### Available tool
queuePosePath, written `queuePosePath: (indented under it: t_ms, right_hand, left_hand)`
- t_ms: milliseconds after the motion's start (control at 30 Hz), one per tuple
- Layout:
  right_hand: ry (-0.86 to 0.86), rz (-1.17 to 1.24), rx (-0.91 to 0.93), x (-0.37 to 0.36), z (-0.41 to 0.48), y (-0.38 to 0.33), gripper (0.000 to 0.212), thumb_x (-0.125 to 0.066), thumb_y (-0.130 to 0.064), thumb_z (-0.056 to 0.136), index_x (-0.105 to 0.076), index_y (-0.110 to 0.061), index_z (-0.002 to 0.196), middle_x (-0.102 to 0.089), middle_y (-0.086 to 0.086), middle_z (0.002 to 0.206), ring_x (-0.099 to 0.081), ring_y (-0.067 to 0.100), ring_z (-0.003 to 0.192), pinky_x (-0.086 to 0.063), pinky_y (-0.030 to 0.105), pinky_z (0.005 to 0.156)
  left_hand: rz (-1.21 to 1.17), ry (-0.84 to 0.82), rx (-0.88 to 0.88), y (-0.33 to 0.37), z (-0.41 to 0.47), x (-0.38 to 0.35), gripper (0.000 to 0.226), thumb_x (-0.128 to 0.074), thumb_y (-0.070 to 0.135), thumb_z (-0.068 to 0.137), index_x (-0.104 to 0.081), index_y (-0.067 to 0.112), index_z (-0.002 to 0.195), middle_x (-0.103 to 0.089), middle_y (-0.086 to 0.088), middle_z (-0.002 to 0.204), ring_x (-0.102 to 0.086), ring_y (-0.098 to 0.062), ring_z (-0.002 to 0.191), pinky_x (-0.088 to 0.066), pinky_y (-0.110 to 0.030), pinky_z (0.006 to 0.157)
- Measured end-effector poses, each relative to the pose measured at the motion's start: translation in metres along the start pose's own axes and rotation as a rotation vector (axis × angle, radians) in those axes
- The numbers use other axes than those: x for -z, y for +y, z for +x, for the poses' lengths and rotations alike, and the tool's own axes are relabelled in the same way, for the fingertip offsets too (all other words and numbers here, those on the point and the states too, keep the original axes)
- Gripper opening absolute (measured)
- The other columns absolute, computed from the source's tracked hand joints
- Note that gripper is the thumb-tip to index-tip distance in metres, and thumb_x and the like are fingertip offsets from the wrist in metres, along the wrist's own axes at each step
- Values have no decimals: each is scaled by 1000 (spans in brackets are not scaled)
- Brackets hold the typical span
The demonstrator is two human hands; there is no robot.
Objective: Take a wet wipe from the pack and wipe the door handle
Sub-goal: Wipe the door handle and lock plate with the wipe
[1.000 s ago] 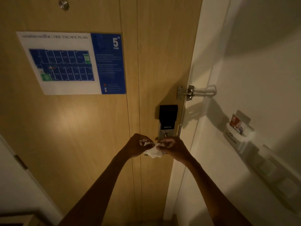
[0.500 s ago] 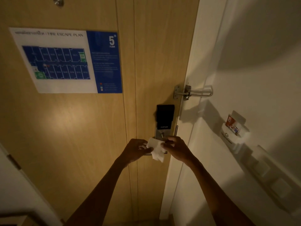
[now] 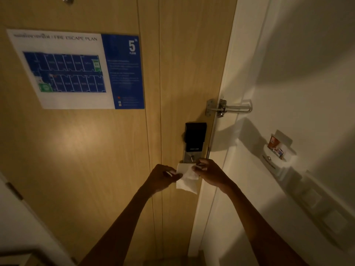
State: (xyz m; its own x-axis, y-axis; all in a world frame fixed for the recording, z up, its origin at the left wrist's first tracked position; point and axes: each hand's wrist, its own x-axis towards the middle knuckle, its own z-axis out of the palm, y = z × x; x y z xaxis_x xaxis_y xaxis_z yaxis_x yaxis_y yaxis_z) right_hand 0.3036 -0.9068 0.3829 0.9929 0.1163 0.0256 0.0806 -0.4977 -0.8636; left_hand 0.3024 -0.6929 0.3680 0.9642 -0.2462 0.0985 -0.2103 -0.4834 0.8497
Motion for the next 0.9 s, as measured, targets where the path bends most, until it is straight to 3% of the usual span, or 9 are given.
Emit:
queuePosePath:
  t_ms: [100, 167, 233, 333, 467, 567, 667, 800, 900]
  right_hand:
    - [18, 41, 5, 0, 2, 2, 26, -62, -30, 92, -58, -10, 109, -64, 8, 113, -63, 18, 99, -49, 8, 55]
    - [19, 93, 5, -1, 1, 1, 21, -62, -28, 92, -58, -11, 105, -64, 8, 110, -64, 19, 97, -50, 10, 55]
    - [9, 156, 8, -4, -2, 2, 23, -62, -28, 92, -61, -11, 107, -65, 7, 106, -66, 19, 94, -50, 11, 57]
    - [-39, 218, -27, -9, -9, 8, 32, -68, -33, 87, -62, -15, 113, -68, -2, 103, -66, 8, 92, -52, 14, 62]
    - [-152, 320, -111, -9, -12, 26, 42, -78, -33, 76, -66, -16, 113, -71, 3, 109, -67, 18, 102, -57, 30, 83]
    - [-178, 410, -142, -6, -13, 38, 40, -78, -28, 76, -65, -10, 110, -69, 10, 112, -65, 26, 106, -55, 37, 90]
    - [-191, 443, -171, -5, -17, 44, 44, -78, -25, 76, -61, -7, 113, -67, 14, 115, -65, 29, 107, -55, 39, 91]
    - [-319, 346, -184, -4, -22, 45, 50, -76, -40, 76, -65, -17, 119, -69, 8, 113, -66, 24, 105, -56, 33, 84]
    - [-344, 198, -181, -8, -24, 47, 37, -76, -33, 79, -69, -16, 112, -72, 5, 107, -69, 19, 99, -57, 34, 84]
  left_hand:
    - [12, 46, -46, -2, 2, -2, 27, -71, 38, 80, -75, 14, 90, -74, 2, 92, -69, -7, 81, -53, -16, 73]
    - [-38, 34, -36, -6, 3, -5, 26, -70, 36, 81, -74, 12, 89, -75, -1, 89, -70, -8, 81, -57, -25, 78]
    - [-86, 26, -18, -8, 2, -9, 27, -69, 33, 83, -73, 8, 91, -74, -6, 89, -71, -14, 80, -61, -33, 75]
    - [-133, 19, -18, -13, 0, -16, 29, -69, 29, 84, -70, 3, 96, -73, -11, 92, -72, -17, 77, -60, -26, 63]
    - [-155, -46, 2, -18, -4, -22, 25, -69, 21, 84, -69, 2, 101, -71, -9, 94, -69, -12, 79, -57, -19, 60]
    - [-156, -90, 28, -22, -6, -26, 26, -70, 17, 82, -69, 1, 103, -69, -2, 89, -67, -9, 77, -54, -17, 58]
    - [-161, -94, 29, -29, -6, -30, 26, -72, 15, 80, -70, 0, 101, -70, -8, 92, -68, -15, 80, -56, -19, 61]
    - [-144, -144, 14, -33, -4, -34, 23, -74, 13, 78, -71, -1, 96, -70, -7, 92, -69, -19, 85, -58, -23, 72]
    - [-113, -177, 10, -33, -3, -35, 21, -75, 16, 78, -73, 2, 93, -72, -3, 89, -70, -15, 82, -57, -24, 76]
